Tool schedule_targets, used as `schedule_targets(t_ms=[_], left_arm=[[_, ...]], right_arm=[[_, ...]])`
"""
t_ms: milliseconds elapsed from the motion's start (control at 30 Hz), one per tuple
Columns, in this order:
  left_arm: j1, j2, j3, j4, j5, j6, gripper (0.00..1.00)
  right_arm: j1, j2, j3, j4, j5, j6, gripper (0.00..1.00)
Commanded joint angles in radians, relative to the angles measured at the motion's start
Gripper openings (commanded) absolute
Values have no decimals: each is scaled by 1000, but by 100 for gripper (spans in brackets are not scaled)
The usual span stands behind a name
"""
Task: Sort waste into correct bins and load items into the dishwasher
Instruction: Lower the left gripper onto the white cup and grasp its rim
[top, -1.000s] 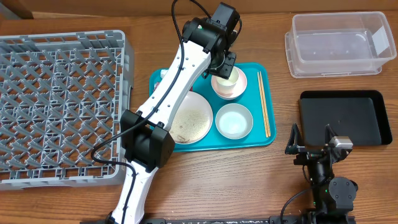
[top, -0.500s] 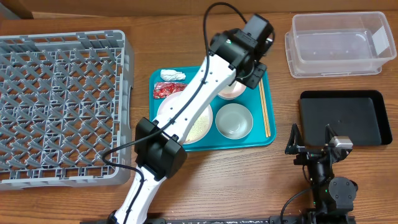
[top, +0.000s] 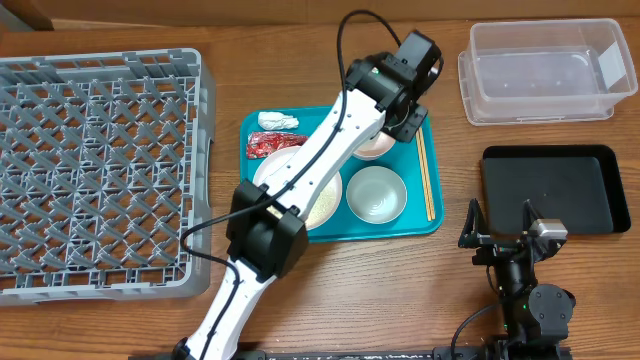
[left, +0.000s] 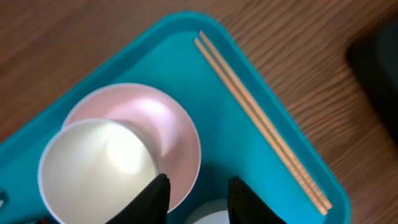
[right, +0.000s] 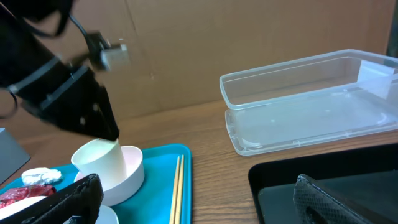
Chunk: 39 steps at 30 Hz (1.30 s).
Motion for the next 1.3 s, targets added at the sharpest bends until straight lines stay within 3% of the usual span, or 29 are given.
schedule_targets(t_ms=[0,200,900,1167,1267], left_arm=[[5,29,-8,-18,-76,-25,33],[6,31,-8,-40,-126,-29,34],[12,82,-9,-73,-88,-26,40],[10,88,-5,-55,-92,-29,29],[11,79,-3,-63,-92,-29,13]], right_arm=[[5,-11,-10,6,7,-7,100],[5,-11,-10,6,6,-7,100],[5,-11,-10,6,6,-7,100],[5,-11,-10,6,6,-7,100],[5,-11,-10,6,6,-7,100]])
